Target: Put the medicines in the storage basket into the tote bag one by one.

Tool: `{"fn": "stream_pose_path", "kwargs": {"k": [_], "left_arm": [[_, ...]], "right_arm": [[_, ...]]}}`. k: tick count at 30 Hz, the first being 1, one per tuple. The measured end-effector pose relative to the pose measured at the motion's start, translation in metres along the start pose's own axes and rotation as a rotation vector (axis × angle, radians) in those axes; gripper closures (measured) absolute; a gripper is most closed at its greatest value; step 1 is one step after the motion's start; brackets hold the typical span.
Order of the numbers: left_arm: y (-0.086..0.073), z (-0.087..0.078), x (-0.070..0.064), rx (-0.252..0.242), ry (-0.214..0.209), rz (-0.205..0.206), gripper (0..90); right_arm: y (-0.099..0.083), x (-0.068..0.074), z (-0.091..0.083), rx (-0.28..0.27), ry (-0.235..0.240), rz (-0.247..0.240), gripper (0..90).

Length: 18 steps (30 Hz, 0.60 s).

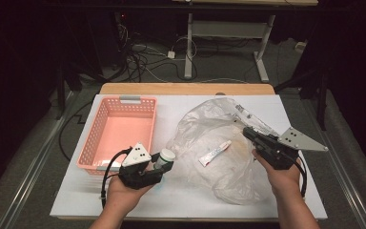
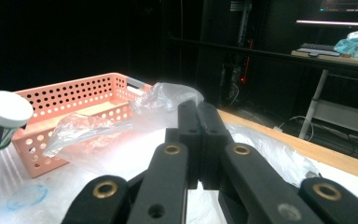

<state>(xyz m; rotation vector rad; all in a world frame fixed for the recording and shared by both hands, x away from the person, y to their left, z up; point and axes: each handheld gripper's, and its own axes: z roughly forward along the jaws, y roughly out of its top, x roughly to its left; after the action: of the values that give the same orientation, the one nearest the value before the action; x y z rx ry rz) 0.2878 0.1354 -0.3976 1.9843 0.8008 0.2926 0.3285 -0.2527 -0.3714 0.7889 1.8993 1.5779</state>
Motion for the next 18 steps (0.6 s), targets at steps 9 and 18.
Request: {"fn": "stream_pose_path", "kwargs": {"k": [9,18], "left_arm": [[-0.002,0.019,-0.019,0.043,-0.052,0.049,53.9],[-0.008,0.038,-0.024,0.073,-0.065,0.057,53.9]], "right_arm": [[0.000,0.000,0.000,0.004,0.002,-0.001,90.0],[-0.001,0.001,0.001,0.008,0.005,0.002,90.0]]}}
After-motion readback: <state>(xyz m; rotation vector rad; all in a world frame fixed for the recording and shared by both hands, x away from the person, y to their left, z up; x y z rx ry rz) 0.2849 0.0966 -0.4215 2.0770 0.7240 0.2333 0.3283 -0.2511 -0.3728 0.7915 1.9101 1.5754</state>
